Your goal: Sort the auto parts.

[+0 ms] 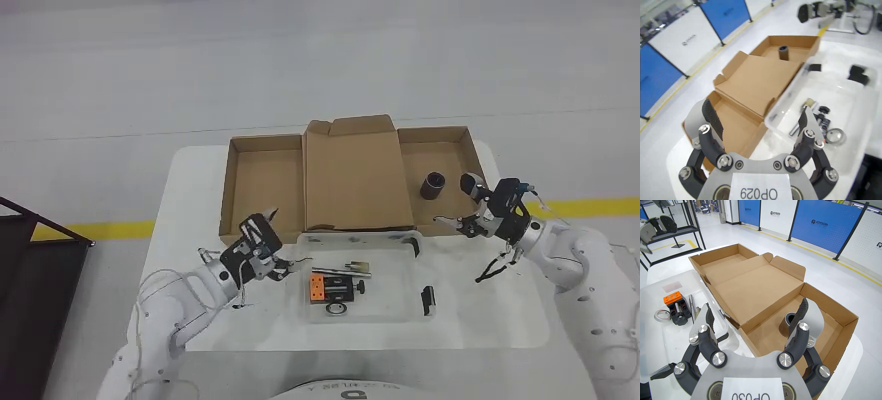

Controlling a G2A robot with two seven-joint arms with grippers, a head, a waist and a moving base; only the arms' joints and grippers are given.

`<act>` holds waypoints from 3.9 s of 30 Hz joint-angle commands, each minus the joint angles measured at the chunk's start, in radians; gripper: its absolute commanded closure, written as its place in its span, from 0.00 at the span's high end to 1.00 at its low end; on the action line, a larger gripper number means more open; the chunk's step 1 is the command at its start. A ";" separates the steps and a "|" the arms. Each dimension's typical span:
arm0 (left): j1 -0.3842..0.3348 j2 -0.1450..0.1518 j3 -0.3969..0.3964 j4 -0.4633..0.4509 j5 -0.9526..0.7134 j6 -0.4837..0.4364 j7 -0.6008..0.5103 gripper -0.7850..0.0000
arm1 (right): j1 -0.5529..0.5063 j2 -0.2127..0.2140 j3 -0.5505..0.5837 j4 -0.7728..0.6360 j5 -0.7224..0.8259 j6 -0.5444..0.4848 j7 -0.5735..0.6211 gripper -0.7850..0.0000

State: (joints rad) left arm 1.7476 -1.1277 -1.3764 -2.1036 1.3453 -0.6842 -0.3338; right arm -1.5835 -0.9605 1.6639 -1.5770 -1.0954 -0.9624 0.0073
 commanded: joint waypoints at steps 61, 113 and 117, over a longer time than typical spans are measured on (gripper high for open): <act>-0.416 0.029 0.569 0.225 -0.017 -0.068 -0.627 0.65 | 0.000 0.000 0.000 0.000 0.000 0.000 0.000 1.00; -0.367 0.083 0.119 0.208 0.088 0.300 -0.364 0.00 | 0.000 0.000 0.000 0.000 0.000 0.000 0.000 1.00; -0.416 0.073 0.165 0.319 0.069 0.285 -0.358 0.00 | 0.000 0.000 0.000 0.000 0.000 0.000 0.000 1.00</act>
State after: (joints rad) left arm 1.3421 -1.0520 -1.2265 -1.8122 1.4205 -0.3919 -0.6944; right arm -1.5835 -0.9605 1.6639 -1.5770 -1.0954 -0.9624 0.0073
